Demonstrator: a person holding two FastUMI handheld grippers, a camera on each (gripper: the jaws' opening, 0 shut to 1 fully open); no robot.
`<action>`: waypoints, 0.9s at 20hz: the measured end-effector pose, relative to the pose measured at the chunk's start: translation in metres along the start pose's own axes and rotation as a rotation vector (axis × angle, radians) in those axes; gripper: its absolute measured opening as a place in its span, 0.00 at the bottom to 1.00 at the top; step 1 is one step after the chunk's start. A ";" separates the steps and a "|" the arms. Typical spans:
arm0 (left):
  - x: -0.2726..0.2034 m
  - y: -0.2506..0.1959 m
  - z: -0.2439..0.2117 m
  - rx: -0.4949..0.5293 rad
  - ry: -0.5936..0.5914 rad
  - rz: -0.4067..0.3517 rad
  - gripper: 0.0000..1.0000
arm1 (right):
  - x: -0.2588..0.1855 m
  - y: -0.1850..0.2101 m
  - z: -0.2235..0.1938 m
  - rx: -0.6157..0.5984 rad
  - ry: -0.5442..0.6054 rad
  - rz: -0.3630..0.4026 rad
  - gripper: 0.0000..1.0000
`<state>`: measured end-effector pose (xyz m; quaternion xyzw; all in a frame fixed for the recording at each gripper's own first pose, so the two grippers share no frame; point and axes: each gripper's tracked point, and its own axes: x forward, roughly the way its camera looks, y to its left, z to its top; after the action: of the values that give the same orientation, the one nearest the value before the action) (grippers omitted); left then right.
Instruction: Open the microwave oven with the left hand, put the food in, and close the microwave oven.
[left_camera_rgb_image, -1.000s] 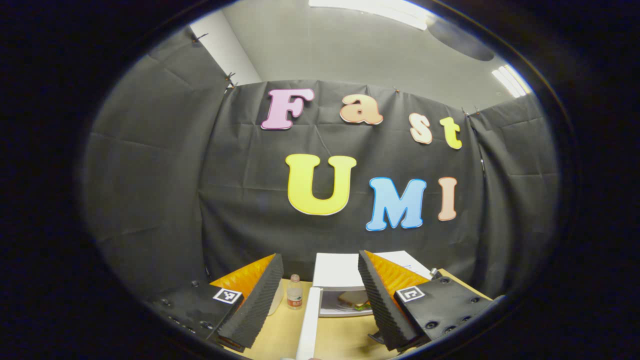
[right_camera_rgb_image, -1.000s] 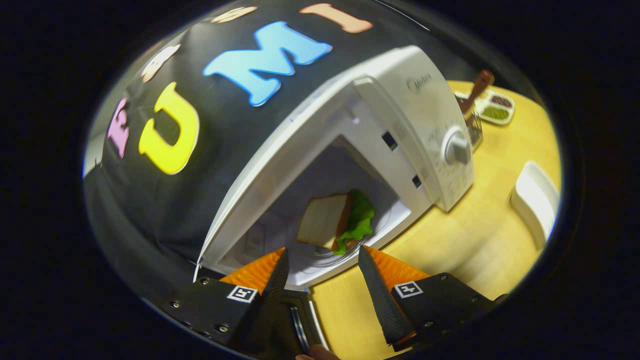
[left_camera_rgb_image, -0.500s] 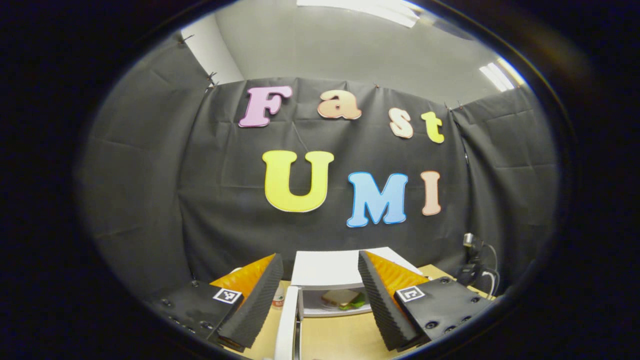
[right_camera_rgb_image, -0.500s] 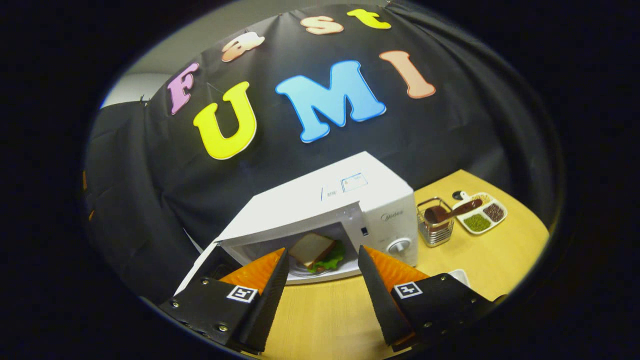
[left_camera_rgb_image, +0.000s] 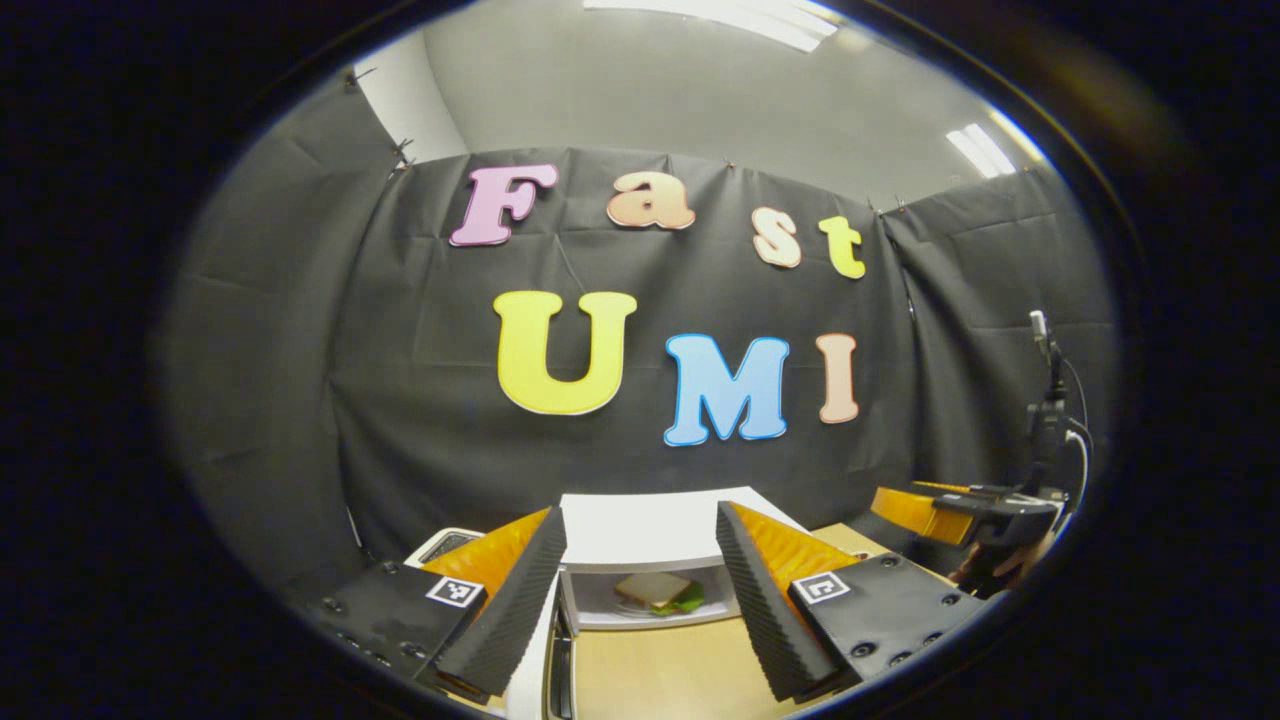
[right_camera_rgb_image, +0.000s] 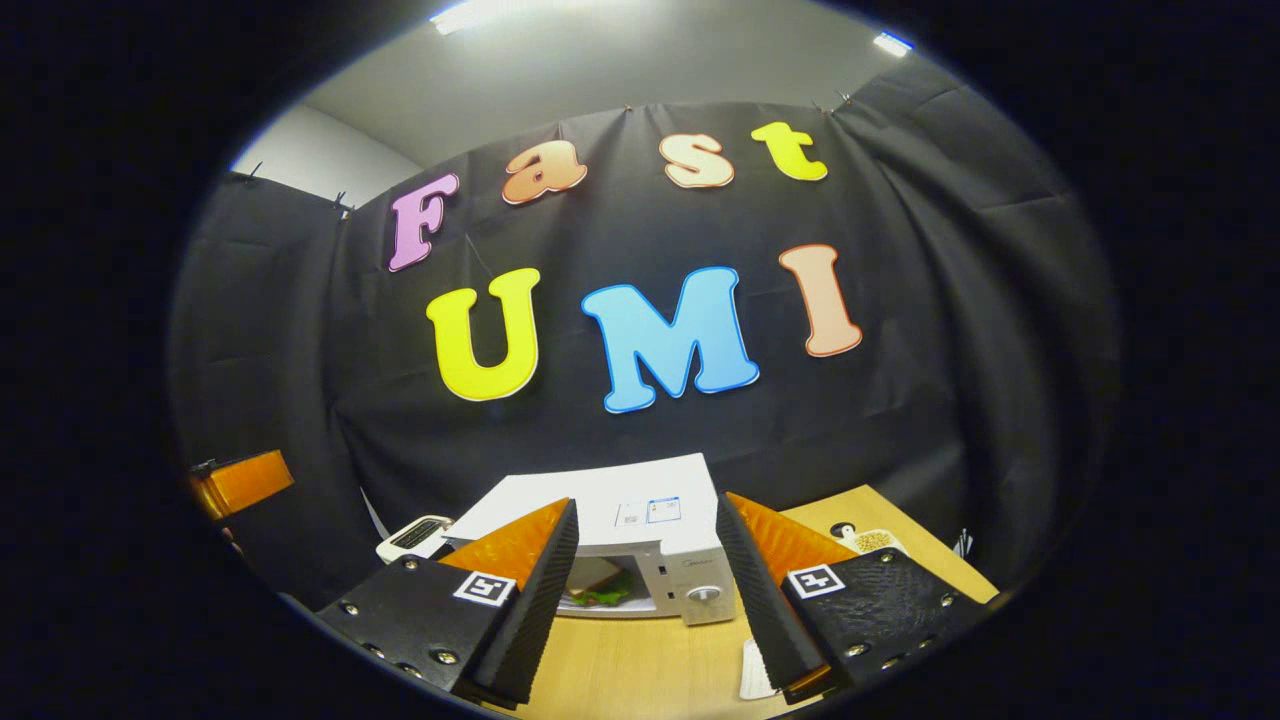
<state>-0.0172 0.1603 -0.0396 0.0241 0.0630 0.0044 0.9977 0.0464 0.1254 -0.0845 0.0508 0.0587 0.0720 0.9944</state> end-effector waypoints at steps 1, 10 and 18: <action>-0.001 -0.003 0.001 0.003 -0.002 -0.004 0.94 | -0.004 -0.004 0.006 -0.024 -0.015 -0.009 0.90; -0.025 -0.001 0.000 0.026 -0.015 0.021 0.94 | -0.048 -0.010 0.059 -0.065 -0.101 -0.033 0.99; -0.049 0.003 -0.025 0.028 0.050 0.022 0.41 | -0.058 -0.009 0.067 -0.070 -0.116 -0.027 0.99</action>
<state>-0.0685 0.1638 -0.0583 0.0387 0.0876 0.0151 0.9953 -0.0012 0.1020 -0.0134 0.0195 -0.0011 0.0575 0.9982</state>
